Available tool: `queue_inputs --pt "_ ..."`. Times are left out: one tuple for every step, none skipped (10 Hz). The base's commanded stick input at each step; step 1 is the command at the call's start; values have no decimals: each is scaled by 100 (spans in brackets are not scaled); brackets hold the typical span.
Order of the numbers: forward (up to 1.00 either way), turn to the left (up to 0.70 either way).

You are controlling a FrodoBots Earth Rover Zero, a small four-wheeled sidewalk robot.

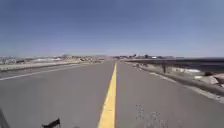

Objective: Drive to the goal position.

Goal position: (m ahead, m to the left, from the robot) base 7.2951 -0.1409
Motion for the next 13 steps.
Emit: queue_inputs --pt "85 0" --pt "85 0" --pt "85 0" --pt "85 0" --pt "85 0" --pt "85 0" --pt "85 0" --pt "85 0" --pt "85 0" --pt "85 0" --pt "85 0" --pt "85 0" --pt "85 0"
